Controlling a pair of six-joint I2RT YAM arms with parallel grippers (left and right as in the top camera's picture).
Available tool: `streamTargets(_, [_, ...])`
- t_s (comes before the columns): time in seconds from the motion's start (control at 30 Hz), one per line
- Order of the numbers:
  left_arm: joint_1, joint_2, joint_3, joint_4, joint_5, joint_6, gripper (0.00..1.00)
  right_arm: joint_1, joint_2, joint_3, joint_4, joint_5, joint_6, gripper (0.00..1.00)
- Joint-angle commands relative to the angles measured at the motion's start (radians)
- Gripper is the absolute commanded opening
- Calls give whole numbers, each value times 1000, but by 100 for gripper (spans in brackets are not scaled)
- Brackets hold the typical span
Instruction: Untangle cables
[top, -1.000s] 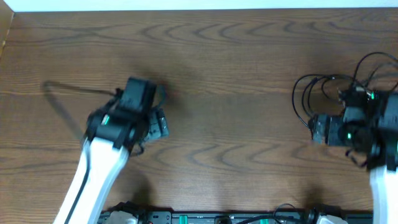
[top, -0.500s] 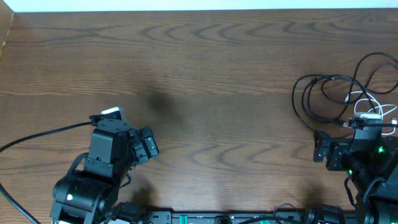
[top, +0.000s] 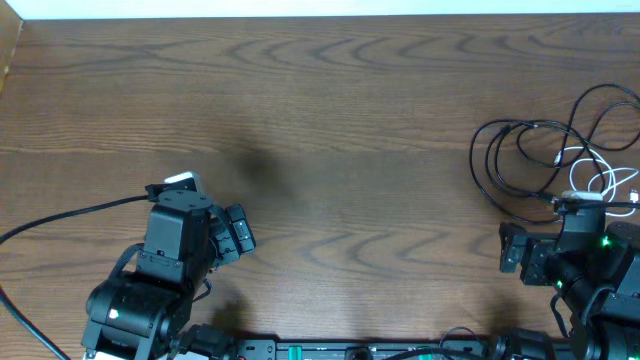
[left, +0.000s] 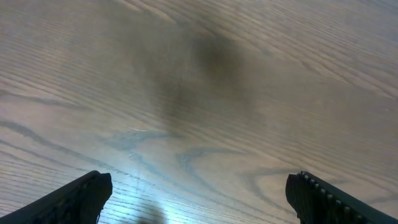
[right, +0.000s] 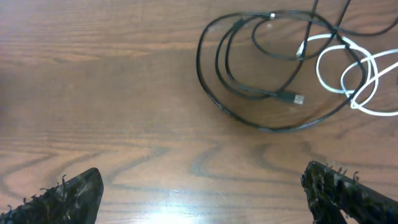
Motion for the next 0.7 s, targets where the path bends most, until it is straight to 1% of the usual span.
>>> streamTargets(0.0, [-2,0,-9,-1,-3,-10,95,7,-4,-6,-34,1,16,99])
streamTargets(0.17, [-2,0,-9,-1,-3,-10,95,8,-32,-6,-64,2,8,99])
streamTargets(0.3, [-2,0,-9,-2,-3,-10,95,16,-117,-7,-39,4,-11,99])
streamTargets(0.5, [-2,0,-9,-3,-3,-10,95,74,-242,-26,119,32,-31,99])
streamTargets(0.67, [-2,0,-9,-3,-3,-10,95,107,-344,-80,264,57,-34,99])
